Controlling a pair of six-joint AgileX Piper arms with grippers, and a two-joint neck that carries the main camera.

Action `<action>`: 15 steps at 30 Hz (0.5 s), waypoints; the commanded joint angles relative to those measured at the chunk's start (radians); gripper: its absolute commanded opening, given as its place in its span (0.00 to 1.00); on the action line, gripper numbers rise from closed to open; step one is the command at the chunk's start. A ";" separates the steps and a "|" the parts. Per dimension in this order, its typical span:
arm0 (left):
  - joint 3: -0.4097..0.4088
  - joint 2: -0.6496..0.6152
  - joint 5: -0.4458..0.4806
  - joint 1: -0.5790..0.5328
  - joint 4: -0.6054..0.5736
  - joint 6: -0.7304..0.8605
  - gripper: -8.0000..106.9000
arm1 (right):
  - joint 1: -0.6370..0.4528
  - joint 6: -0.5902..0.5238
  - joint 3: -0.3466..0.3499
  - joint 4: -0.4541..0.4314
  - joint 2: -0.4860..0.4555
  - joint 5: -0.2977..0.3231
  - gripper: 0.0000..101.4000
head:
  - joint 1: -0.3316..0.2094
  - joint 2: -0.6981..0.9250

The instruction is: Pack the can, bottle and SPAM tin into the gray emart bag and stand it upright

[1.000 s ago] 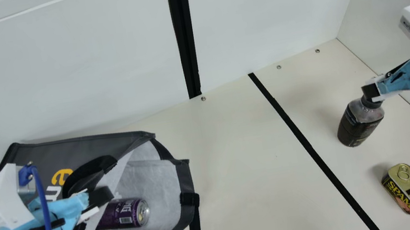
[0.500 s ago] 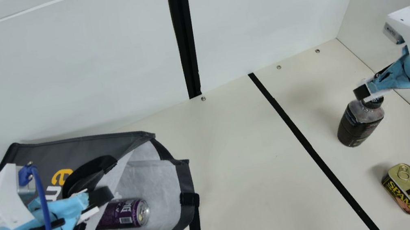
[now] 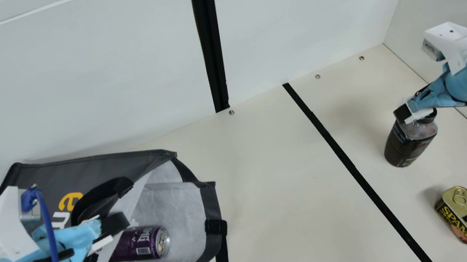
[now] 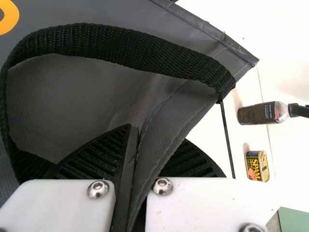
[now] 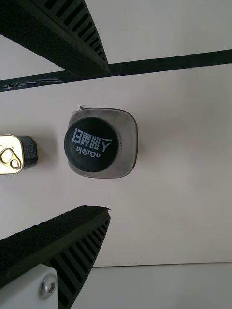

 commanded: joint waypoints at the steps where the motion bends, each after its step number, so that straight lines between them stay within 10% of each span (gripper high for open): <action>1: 0.000 0.000 0.000 0.000 0.000 0.000 0.00 | 0.002 0.002 0.004 -0.001 0.004 -0.002 0.94 | -0.023 -0.001; 12: 0.000 0.000 0.000 0.000 0.000 0.000 0.00 | 0.005 0.013 0.024 -0.007 0.028 -0.011 0.94 | -0.023 -0.001; 15: 0.000 0.000 0.000 0.000 0.000 0.000 0.00 | 0.002 0.013 0.027 -0.010 0.034 -0.013 0.74 | -0.023 -0.001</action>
